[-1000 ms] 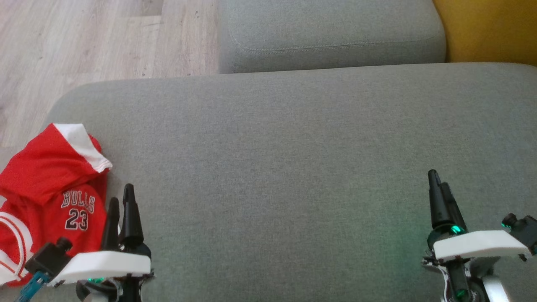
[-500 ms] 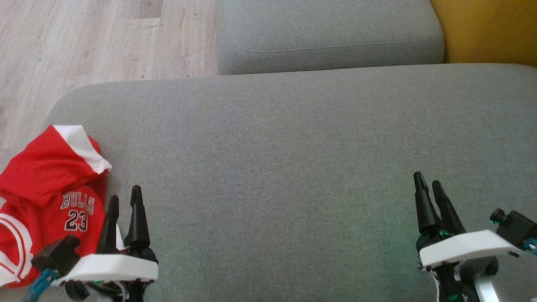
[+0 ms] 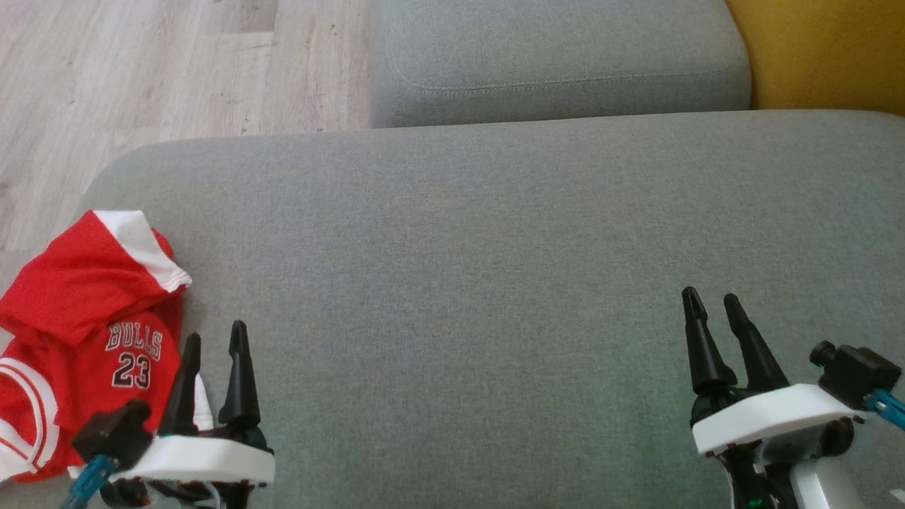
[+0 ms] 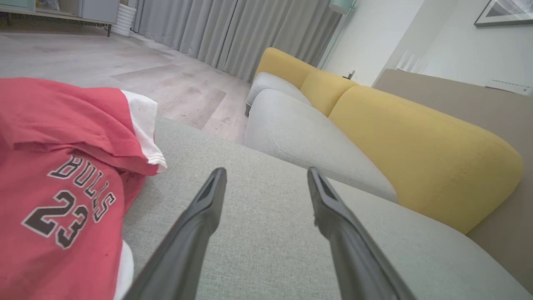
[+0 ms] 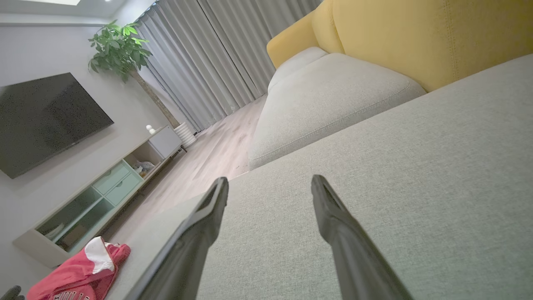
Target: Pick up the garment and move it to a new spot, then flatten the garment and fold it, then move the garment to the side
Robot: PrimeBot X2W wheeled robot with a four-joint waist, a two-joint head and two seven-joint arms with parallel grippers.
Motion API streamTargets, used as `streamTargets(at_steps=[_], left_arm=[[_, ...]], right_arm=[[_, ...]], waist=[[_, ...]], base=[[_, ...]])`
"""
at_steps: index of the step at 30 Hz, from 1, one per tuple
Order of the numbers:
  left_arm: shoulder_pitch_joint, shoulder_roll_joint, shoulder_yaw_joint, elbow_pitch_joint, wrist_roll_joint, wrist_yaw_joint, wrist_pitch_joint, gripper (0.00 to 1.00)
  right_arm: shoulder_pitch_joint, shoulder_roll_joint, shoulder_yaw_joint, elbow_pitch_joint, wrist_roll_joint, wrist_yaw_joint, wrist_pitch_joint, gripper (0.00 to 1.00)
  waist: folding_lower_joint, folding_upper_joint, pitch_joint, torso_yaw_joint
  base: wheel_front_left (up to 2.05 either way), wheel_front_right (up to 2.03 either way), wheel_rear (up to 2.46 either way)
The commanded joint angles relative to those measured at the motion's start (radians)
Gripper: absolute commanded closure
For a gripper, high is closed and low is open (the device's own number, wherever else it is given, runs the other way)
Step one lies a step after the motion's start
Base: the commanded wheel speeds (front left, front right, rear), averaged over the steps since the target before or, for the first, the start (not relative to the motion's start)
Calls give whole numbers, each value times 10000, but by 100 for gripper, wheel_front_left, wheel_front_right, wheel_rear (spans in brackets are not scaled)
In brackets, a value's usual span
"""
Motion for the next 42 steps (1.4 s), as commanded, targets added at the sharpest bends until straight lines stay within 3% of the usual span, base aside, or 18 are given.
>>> streamTargets(at_steps=[1, 21, 36, 42], left_arm=[[-361, 163, 249, -232, 398, 68, -165, 0], [-482, 262, 60, 604, 2479, 146, -695, 0], [-560, 338, 94, 883, 3588, 377, -1040, 0], [-556, 323, 139, 933, 3483, 438, -1044, 0]], right_arm=[[-108, -88, 198, -447, -461, -4, -27, 0], [257, -11, -27, -904, -2727, -5, 318, 0], [414, -19, -87, -1135, -4026, -6, 406, 0], [423, -19, -98, -1111, -3977, -6, 430, 0]], waist=[[0, 0, -7, 5], [0, 0, -97, 59], [0, 0, -119, 100], [0, 0, -122, 117]], base=[[0, 0, 0], [0, 0, 0], [0, 0, 0], [0, 0, 0]])
